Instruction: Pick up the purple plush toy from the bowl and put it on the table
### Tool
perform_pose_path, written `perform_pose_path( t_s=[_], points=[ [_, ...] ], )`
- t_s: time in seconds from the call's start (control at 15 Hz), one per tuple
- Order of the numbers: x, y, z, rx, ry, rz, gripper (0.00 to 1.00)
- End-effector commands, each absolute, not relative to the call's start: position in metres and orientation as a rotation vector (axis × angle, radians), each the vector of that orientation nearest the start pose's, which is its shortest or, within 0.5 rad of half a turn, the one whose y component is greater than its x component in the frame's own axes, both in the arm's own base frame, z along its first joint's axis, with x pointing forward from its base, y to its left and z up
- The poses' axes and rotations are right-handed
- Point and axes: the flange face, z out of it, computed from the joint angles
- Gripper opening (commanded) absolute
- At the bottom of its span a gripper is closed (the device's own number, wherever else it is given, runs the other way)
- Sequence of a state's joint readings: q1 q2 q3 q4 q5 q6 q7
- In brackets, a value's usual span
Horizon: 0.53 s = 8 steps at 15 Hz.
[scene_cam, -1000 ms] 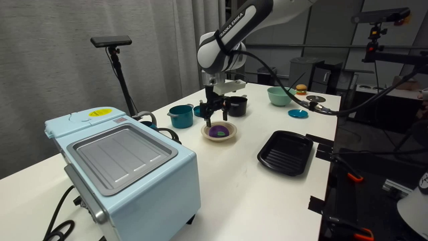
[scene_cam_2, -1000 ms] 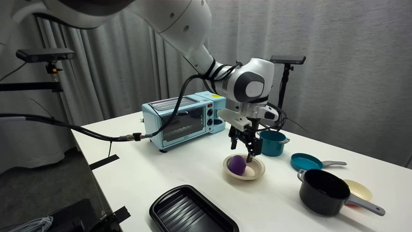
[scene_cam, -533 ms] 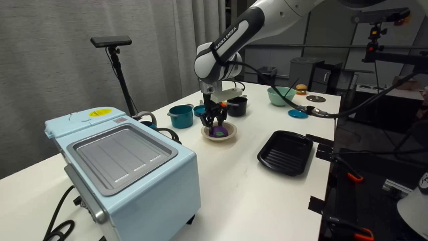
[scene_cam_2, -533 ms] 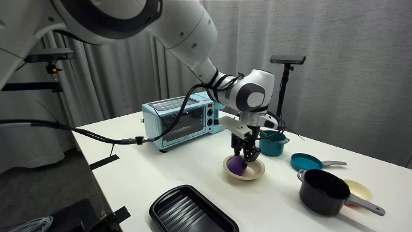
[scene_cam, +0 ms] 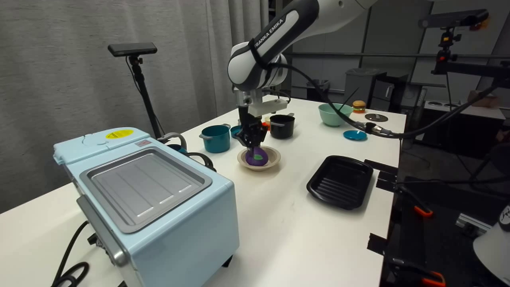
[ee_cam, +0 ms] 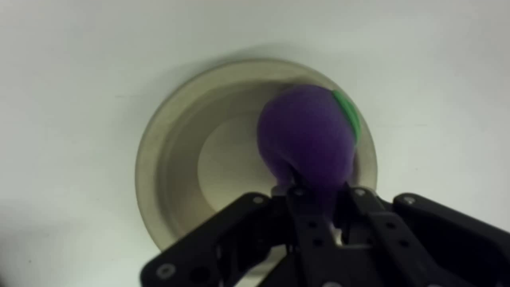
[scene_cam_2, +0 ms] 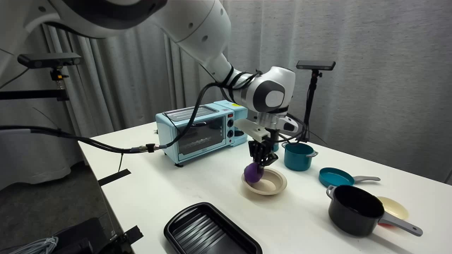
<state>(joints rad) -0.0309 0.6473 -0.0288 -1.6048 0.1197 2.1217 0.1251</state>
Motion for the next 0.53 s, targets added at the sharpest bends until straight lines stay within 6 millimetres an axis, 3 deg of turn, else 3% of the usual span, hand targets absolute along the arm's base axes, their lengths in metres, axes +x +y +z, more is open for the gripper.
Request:
perform_pose_path(
  t_s=[0.0,0.27,0.47],
  points=[
    [0.645,-0.02,0.286,-3.068,0.322,0.127,0.04],
    [0.604,0.012,0.284,-3.136,0.172,0.066,0.04],
    [0.575,0.034,0.259,-3.146,0.066,0.1,0.04]
  ],
)
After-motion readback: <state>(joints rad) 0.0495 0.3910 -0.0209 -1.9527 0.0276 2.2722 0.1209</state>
